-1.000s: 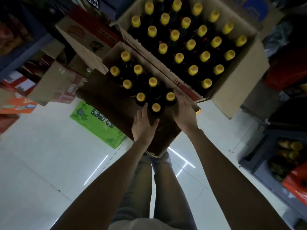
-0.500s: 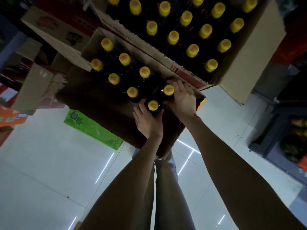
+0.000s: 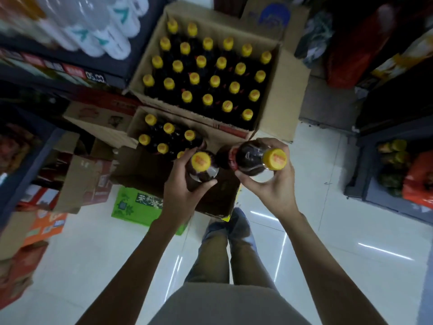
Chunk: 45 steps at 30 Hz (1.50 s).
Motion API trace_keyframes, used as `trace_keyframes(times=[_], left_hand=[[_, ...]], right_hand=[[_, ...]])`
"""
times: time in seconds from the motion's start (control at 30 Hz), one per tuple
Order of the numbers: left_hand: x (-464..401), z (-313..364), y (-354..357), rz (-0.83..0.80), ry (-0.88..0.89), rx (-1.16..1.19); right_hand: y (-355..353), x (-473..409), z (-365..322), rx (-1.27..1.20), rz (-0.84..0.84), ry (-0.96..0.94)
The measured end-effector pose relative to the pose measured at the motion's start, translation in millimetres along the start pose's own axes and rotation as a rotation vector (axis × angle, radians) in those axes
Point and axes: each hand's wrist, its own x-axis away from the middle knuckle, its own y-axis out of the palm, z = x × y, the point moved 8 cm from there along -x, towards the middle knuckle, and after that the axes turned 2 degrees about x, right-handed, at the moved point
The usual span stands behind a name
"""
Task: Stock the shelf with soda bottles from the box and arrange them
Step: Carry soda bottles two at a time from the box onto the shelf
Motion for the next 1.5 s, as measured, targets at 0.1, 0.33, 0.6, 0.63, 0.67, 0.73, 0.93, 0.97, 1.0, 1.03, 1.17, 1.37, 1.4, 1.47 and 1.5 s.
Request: trace_keyframes(times=[0.1,0.33,0.6,0.63,0.67,0.73,0.93,0.97,1.0,1.03,1.17,1.37,1.4,1.47,1.5], left_hand=[[-5,34,11,-0.128,0.060,0.095],[-11,84,90,-0.414,-0.095,0.379],[51,149,228,-0.725,-0.073,0.400],[65,157,247,-0.773,-0.078,0.396],[80,165,266,-0.816,-0.075,0.390],[112,179,305,-0.882,-0.066,0.359],[205,231,412,-0.802,-0.035,0.279],[220,241,428,-0.795,-0.037,0.275],[234,254,449,-0.794,-0.027,0.283],[244,264,465,-0.805,-0.023,0.294],[276,312,531,-0.823,0.009,0.335],[291,392,638,-0.855,0.145,0.393],[292,405,656,-0.870,0.175,0.406],[291,436,692,-0.890,0.236,0.447],[290,453,708,-0.887,0.255,0.466]], right_hand=[[-30,25,2,-0.150,0.095,0.144],[-104,83,28,-0.285,0.251,0.372],[-214,178,63,-0.370,0.486,0.426],[-230,192,67,-0.393,0.517,0.427],[-248,205,70,-0.408,0.545,0.423],[-286,232,76,-0.430,0.592,0.416],[-420,318,91,-0.448,0.655,0.421],[-443,332,94,-0.445,0.664,0.428],[-471,346,97,-0.438,0.674,0.426],[-492,354,100,-0.439,0.678,0.426],[-580,377,110,-0.419,0.704,0.381],[-716,365,127,-0.295,0.702,0.224],[-739,359,131,-0.268,0.699,0.205],[-784,346,136,-0.215,0.695,0.163],[-807,339,138,-0.195,0.693,0.156]])
